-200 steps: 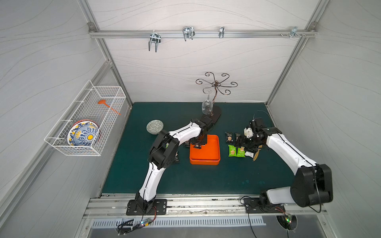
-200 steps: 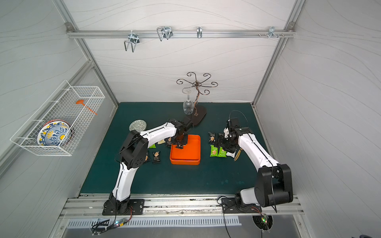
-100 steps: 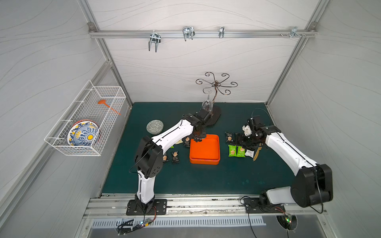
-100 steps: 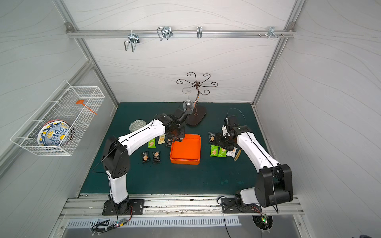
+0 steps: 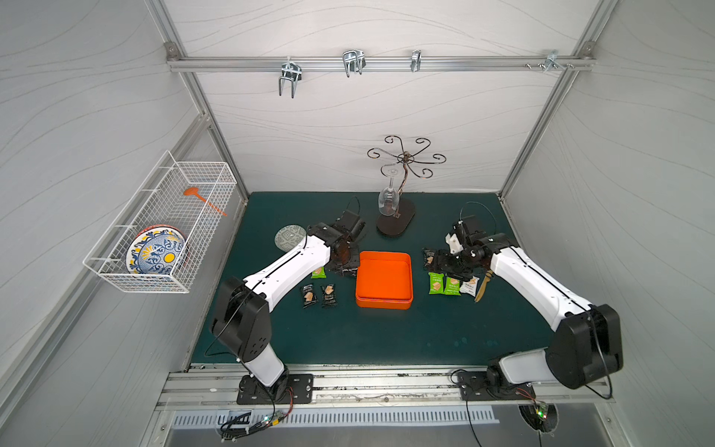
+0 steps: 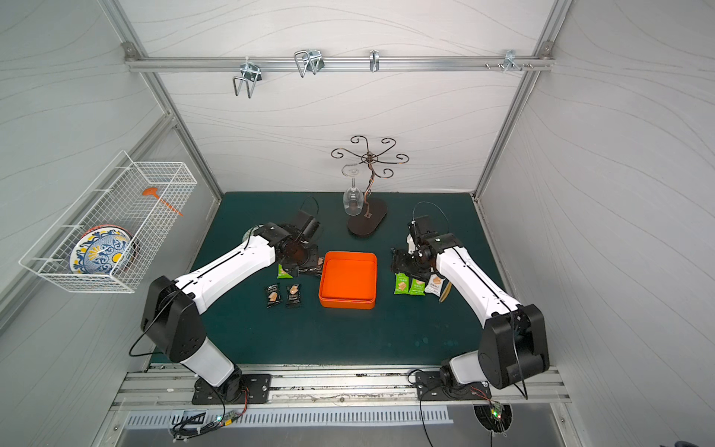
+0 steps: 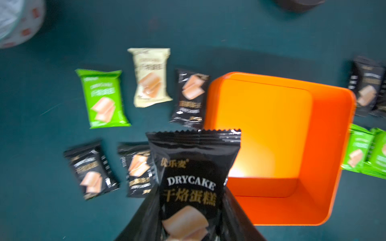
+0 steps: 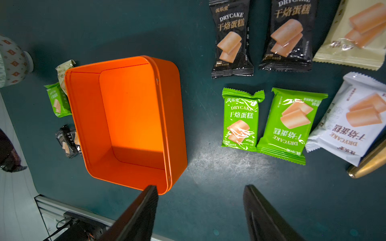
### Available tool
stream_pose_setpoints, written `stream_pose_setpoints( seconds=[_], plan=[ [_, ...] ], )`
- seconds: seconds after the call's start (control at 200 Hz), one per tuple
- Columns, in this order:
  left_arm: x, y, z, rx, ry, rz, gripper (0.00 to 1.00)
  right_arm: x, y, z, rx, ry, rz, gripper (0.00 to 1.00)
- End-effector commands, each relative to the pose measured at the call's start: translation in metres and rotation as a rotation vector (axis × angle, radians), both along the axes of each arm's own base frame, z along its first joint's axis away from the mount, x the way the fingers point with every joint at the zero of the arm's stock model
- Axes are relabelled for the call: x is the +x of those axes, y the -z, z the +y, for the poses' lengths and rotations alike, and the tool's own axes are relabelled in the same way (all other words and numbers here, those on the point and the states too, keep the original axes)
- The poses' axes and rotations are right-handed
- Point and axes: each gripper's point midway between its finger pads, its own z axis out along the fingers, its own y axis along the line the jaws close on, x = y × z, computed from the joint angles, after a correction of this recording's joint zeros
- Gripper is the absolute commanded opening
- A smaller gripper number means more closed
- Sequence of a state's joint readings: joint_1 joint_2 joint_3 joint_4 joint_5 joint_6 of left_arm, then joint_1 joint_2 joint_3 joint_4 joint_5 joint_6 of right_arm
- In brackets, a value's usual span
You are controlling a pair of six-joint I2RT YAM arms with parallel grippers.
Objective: Take the cookies out of the storage box
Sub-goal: Place the cookie at the center of the board.
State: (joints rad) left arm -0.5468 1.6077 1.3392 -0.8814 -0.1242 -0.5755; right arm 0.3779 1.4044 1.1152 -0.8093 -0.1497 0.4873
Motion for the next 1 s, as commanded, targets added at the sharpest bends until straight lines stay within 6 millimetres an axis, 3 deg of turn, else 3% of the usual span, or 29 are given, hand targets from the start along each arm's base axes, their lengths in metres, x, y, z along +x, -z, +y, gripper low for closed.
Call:
stream_pose_setpoints(
  seconds=[0.0, 0.16, 0.405, 0.645, 0.995],
  plan=[
    [0.003, -0.014, 0.016, -0.01, -0.022, -0.059, 0.43, 0.003, -0.002, 0.002, -0.022, 0.008, 0.004, 0.7],
    [-0.005, -0.006, 0.048, -0.006, -0.077, -0.043, 0.43, 0.007, -0.004, 0.009, -0.029, -0.007, 0.001, 0.7],
    [-0.017, 0.022, 0.108, 0.035, -0.194, -0.001, 0.43, 0.01, -0.003, 0.016, -0.042, -0.023, 0.006, 0.7],
    [-0.015, 0.052, 0.164, 0.038, -0.37, 0.012, 0.43, 0.007, 0.001, 0.014, -0.053, -0.026, 0.016, 0.7],
    [0.001, 0.093, 0.198, 0.093, -0.467, 0.05, 0.43, 0.003, 0.0, 0.007, -0.077, -0.031, 0.007, 0.7]
  ],
)
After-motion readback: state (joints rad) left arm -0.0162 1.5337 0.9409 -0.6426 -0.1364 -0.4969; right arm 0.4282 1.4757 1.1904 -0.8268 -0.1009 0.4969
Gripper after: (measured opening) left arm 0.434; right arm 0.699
